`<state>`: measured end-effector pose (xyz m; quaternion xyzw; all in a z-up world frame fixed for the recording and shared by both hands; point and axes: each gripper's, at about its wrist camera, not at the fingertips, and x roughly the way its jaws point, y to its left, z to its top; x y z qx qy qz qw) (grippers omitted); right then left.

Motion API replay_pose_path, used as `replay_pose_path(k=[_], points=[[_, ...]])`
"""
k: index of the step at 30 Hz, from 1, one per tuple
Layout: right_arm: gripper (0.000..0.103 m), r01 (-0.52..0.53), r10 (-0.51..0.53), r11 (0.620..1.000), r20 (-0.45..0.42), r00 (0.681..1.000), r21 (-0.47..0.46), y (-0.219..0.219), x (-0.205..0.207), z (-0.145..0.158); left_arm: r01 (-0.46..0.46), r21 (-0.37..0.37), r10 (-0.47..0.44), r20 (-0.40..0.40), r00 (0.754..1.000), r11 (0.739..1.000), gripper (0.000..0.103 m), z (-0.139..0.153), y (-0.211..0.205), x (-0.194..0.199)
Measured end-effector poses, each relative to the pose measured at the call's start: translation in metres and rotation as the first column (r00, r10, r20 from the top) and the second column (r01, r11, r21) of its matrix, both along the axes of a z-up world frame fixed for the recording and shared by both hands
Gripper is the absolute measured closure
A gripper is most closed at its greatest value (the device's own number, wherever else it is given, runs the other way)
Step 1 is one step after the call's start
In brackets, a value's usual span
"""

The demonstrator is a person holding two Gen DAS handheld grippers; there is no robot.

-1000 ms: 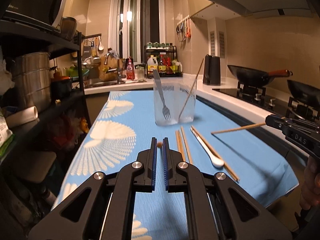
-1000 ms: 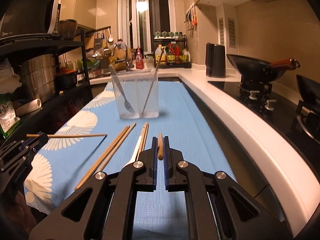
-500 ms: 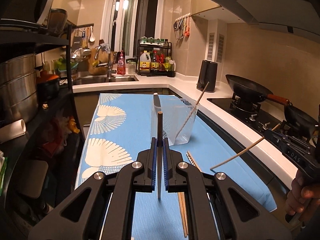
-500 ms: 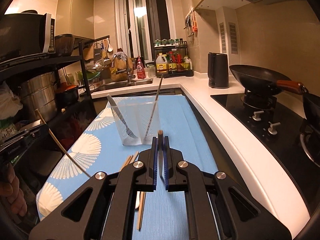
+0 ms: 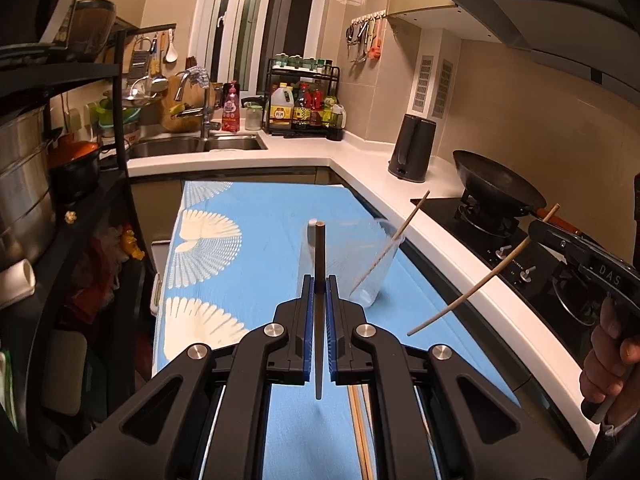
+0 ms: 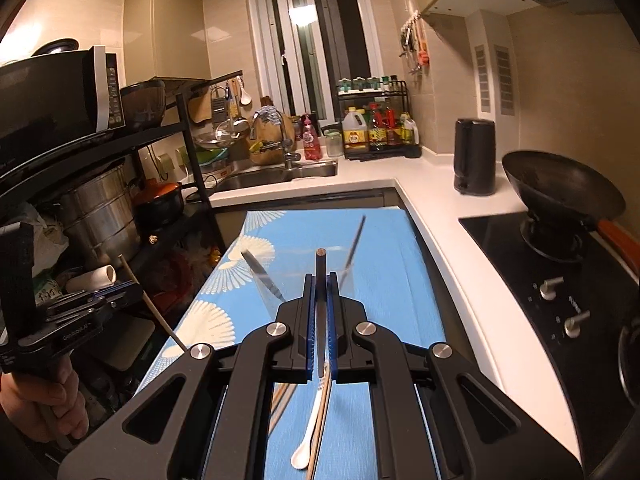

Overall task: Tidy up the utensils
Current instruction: 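Lift and carry the chopstick in the left tool while the right tool carries its chopstick to the container, then open the left tool over the container while the right tool releases its chopstick into it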

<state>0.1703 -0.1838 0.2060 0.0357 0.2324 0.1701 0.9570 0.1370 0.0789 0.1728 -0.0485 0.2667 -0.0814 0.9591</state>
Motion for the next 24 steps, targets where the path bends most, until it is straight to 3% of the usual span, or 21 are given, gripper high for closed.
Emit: replay_pose_path(k=[10, 15, 18, 24], points=[[0.098, -0.055, 0.059, 0.998, 0.093, 0.994, -0.04, 0.023, 0.049, 0.069, 0.065, -0.051, -0.061, 0.064, 0.996, 0.997, 0.097, 0.081, -0.005, 0.063], [0.098, -0.063, 0.07, 0.996, 0.134, 0.988, -0.057, 0.034, 0.071, 0.092, 0.059, -0.068, -0.051, 0.106, 0.993, 0.996, 0.097, 0.107, -0.01, 0.097], [0.098, -0.064, 0.072, 0.996, 0.125, 0.99, -0.068, 0.04, 0.09, 0.09, 0.048, -0.084, -0.039, 0.098, 0.994, 0.995, 0.097, 0.104, -0.011, 0.12], [0.098, -0.071, 0.073, 0.993, 0.019, 0.997, -0.092, 0.047, 0.132, 0.045, 0.049, -0.084, -0.049, 0.001, 0.999, 0.995, 0.097, 0.062, -0.018, 0.164]])
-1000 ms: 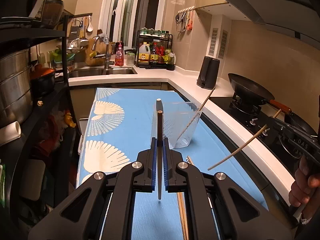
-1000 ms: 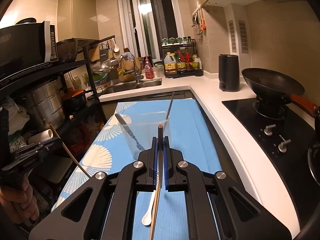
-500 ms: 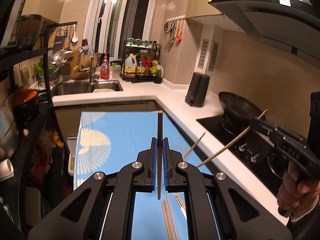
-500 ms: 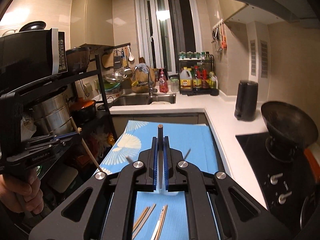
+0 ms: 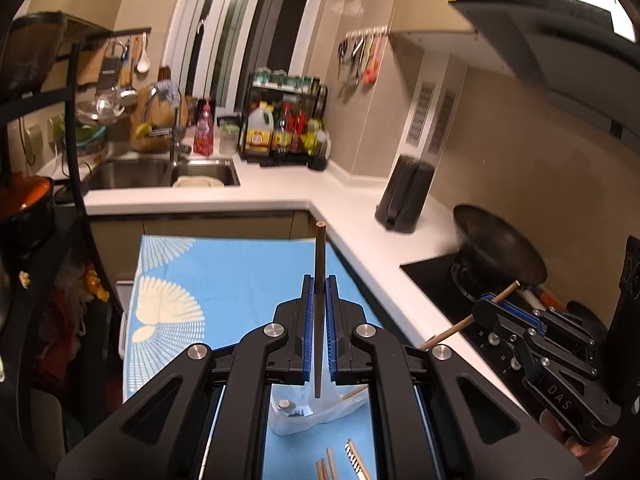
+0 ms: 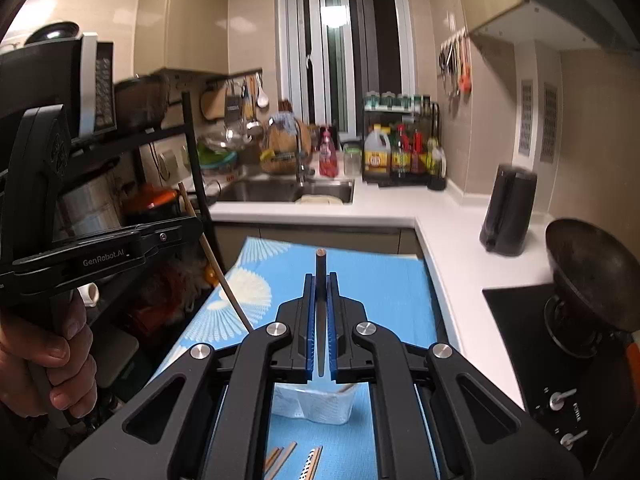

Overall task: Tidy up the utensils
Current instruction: 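Open the left tool over the container while the right tool releases its chopstick into it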

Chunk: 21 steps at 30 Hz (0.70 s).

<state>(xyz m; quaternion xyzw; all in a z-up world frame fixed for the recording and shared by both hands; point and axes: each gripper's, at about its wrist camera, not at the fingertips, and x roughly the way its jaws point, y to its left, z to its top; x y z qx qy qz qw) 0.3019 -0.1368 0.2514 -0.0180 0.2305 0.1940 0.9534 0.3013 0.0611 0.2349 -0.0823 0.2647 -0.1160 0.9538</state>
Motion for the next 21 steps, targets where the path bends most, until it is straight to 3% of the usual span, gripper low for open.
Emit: replay_pose_path(k=[9, 15, 17, 19, 21], points=[[0.098, -0.032, 0.027, 0.999, -0.158, 0.987, -0.031, 0.018, 0.043, -0.068, 0.018, -0.031, -0.025, -0.23, 0.973, 0.999, 0.097, -0.081, -0.001, 0.046], [0.094, -0.041, 0.031, 0.998, -0.218, 0.975, -0.04, 0.023, 0.054, -0.088, 0.019, -0.044, -0.031, -0.294, 0.955, 0.999, 0.096, -0.102, 0.001, 0.059], [0.069, -0.015, 0.003, 0.998, -0.224, 0.975, -0.053, 0.021, 0.055, -0.089, 0.008, -0.043, -0.02, -0.298, 0.954, 0.999, 0.086, -0.101, 0.003, 0.06], [0.063, 0.009, -0.02, 0.999, -0.221, 0.975, -0.053, 0.017, 0.054, -0.085, -0.012, -0.019, 0.006, -0.271, 0.963, 1.0, 0.049, -0.094, 0.004, 0.056], [0.063, 0.021, -0.033, 0.998, -0.205, 0.978, -0.064, 0.012, 0.047, -0.079, -0.028, 0.009, 0.029, -0.236, 0.971, 1.0, 0.045, -0.084, 0.005, 0.048]])
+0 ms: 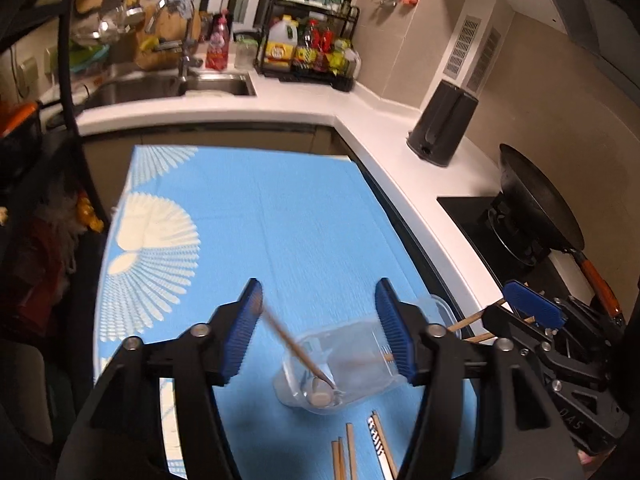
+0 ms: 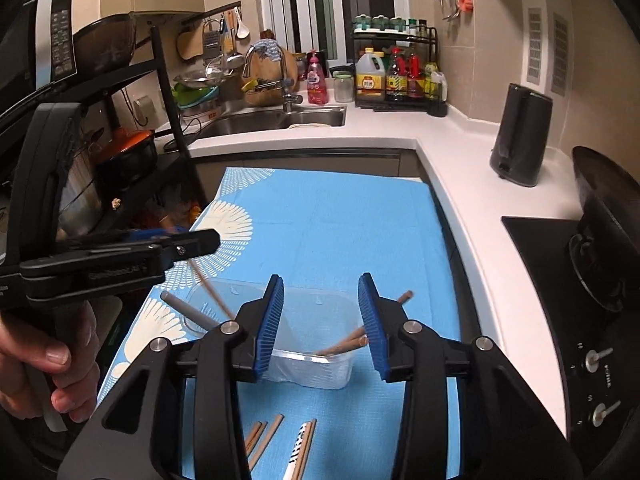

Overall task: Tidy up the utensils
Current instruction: 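Open the left tool over the container while the right tool releases its chopstick into it, then withdraw both tools from the container back toward the loose chopsticks on the cloth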

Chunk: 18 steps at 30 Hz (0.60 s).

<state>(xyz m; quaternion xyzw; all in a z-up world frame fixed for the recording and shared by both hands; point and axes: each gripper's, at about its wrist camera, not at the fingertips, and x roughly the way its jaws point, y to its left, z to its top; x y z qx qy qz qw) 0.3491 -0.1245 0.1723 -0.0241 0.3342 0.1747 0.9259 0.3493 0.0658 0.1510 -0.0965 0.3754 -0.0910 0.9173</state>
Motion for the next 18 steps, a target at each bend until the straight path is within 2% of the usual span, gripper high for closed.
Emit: replay_pose_path(k=[6, 11, 15, 17, 18], points=[[0.063, 0.042, -0.04, 0.999, 0.066, 0.997, -0.022, -0.012, -0.03, 0.025, -0.061, 0.066, 0.056, 0.07, 0.996, 0.996, 0.044, 0.027, 0.004, -0.027], [0.063, 0.086, -0.083, 0.996, 0.161, 0.984, -0.01, -0.03, -0.071, 0.049, -0.097, 0.108, 0.076, 0.189, 0.979, 0.989, 0.044, 0.052, 0.003, -0.08], [0.063, 0.092, -0.1, 0.995, 0.232, 0.968, 0.042, -0.043, -0.116, 0.055, -0.094, 0.113, 0.064, 0.249, 0.966, 0.989, 0.045, 0.047, -0.001, -0.13], [0.063, 0.093, -0.107, 0.993, 0.252, 0.962, 0.068, -0.049, -0.141, 0.047, -0.084, 0.114, 0.051, 0.267, 0.962, 0.99, 0.051, 0.034, -0.005, -0.157], [0.063, 0.089, -0.106, 0.993, 0.256, 0.961, 0.08, -0.05, -0.152, 0.042, -0.073, 0.116, 0.039, 0.272, 0.962, 0.991, 0.062, 0.025, -0.008, -0.171]])
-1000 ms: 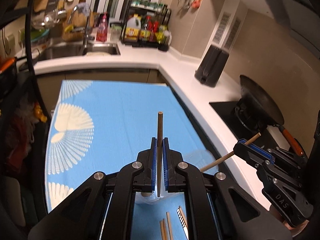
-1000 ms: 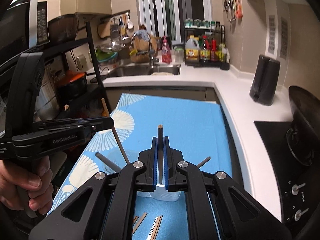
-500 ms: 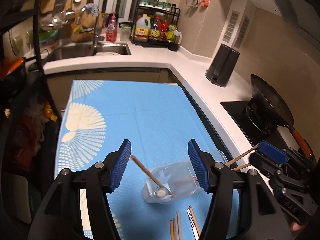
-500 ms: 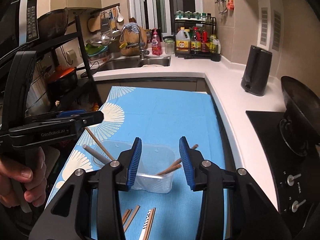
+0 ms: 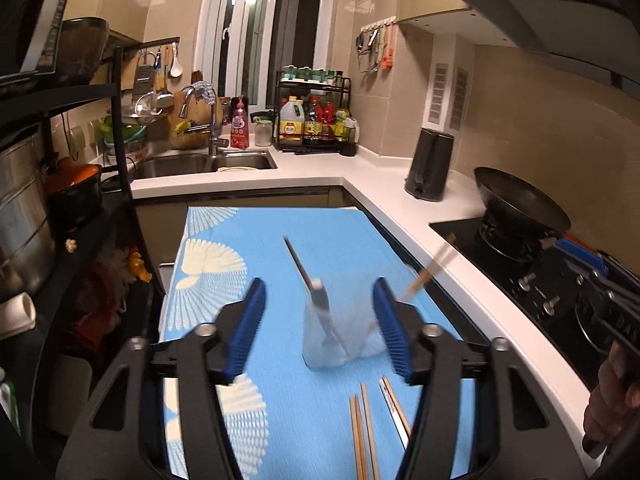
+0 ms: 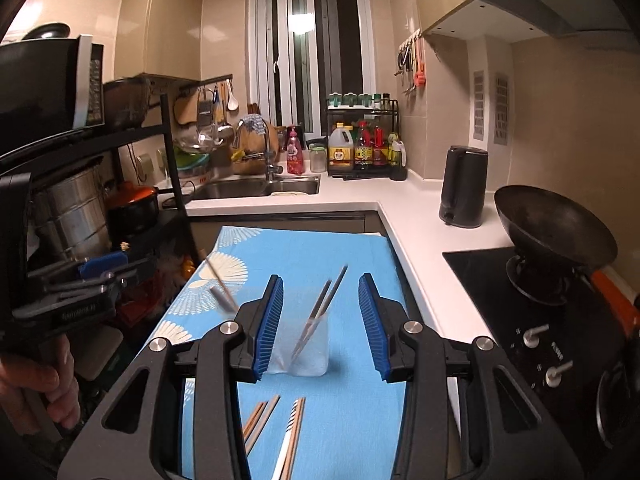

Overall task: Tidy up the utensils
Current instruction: 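Withdraw both tools from the container back toward the loose chopsticks on the cloth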

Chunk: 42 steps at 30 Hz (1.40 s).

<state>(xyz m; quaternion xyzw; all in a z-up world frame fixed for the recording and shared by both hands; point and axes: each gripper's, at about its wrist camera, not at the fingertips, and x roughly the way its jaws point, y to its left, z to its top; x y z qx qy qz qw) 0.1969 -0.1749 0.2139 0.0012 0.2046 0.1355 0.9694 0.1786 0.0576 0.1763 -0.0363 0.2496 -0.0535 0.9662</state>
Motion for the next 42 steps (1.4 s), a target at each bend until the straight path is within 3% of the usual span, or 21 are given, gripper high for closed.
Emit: replay_pose_path(k=[1, 3, 4, 5, 7, 10, 16, 18, 21, 27, 42], points=[[0.063, -0.004, 0.004, 1.0, 0.005, 1.0, 0.007, 0.0, -0.009, -0.006, 0.008, 0.004, -0.008, 0.002, 1.0, 1.0, 0.07, -0.008, -0.003, -0.011], [0.078, -0.027, 0.027, 1.0, 0.002, 1.0, 0.01, 0.002, -0.027, -0.025, 0.026, 0.015, -0.026, 0.009, 1.0, 1.0, 0.08, -0.027, -0.008, -0.034], [0.091, -0.042, 0.042, 0.999, -0.007, 0.999, 0.011, 0.003, -0.034, -0.034, 0.038, 0.018, -0.038, 0.012, 0.999, 0.999, 0.085, -0.04, -0.012, -0.048], [0.097, -0.053, 0.053, 0.998, -0.019, 0.998, 0.015, 0.004, -0.041, -0.044, 0.045, 0.018, -0.045, 0.012, 0.999, 0.999, 0.086, -0.052, -0.015, -0.058], [0.097, -0.064, 0.065, 0.998, -0.038, 0.997, 0.023, 0.006, -0.053, -0.065, 0.057, 0.007, -0.057, 0.006, 0.998, 0.998, 0.092, -0.077, -0.019, -0.078], [0.097, -0.064, 0.066, 0.998, -0.059, 0.996, 0.03, 0.004, -0.074, -0.101, 0.05, -0.025, -0.05, 0.002, 0.999, 0.998, 0.092, -0.116, -0.021, -0.104], [0.096, -0.025, 0.046, 0.995, -0.222, 0.974, 0.099, -0.008, -0.091, -0.19, -0.079, -0.189, 0.064, -0.08, 0.995, 0.979, 0.092, -0.189, -0.005, -0.139], [0.096, -0.022, 0.047, 0.995, -0.258, 0.965, 0.101, -0.008, -0.093, -0.212, -0.083, -0.158, 0.07, -0.09, 0.994, 0.984, 0.092, -0.203, -0.012, -0.149], [0.094, -0.014, 0.05, 0.992, -0.29, 0.956, 0.125, -0.013, -0.091, -0.234, -0.066, -0.131, 0.058, -0.068, 0.996, 0.989, 0.092, -0.207, -0.017, -0.157], [0.094, -0.013, 0.079, 0.981, -0.341, 0.937, 0.191, -0.015, -0.082, -0.247, -0.054, -0.114, 0.046, -0.069, 0.997, 0.992, 0.092, -0.21, -0.022, -0.157], [0.09, -0.095, 0.139, 0.986, -0.371, 0.918, 0.135, 0.019, -0.083, -0.254, -0.029, -0.094, 0.022, -0.083, 0.996, 0.995, 0.092, -0.213, -0.029, -0.156]])
